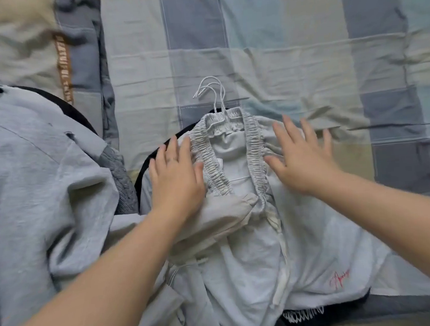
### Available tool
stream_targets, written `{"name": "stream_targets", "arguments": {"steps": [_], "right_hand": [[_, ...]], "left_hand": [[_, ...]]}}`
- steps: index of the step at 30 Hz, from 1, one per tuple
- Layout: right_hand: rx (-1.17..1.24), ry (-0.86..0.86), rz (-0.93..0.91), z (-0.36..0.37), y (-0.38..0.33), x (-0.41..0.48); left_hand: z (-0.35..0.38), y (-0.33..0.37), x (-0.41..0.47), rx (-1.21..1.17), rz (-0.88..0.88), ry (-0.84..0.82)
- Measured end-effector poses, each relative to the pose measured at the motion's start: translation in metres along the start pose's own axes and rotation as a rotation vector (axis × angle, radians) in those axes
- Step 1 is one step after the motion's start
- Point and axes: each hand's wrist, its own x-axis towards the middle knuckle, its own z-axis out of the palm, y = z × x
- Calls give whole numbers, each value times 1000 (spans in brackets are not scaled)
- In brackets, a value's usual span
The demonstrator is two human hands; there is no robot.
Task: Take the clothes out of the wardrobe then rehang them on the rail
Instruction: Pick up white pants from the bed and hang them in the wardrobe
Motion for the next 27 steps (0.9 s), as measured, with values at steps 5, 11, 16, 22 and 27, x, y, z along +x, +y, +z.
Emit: {"name": "stream_targets", "arguments": {"steps": [5,11,16,22,27], "right_hand": [[-16,-15,-71,14,5,57],[79,-4,-88,17,10,61],[195,73,-48,-4,16,41],[499,85,-81,-74,33,-21],[629,176,-102,-156,47,-114]], "left_hand": [[2,8,49,-12,-37,-1],[2,16,48,-112,-16,-33],[-15,24,30,-284,53,26],[-71,53,-18,-397,177,41],[-143,92,-79,-611,288,61]]}}
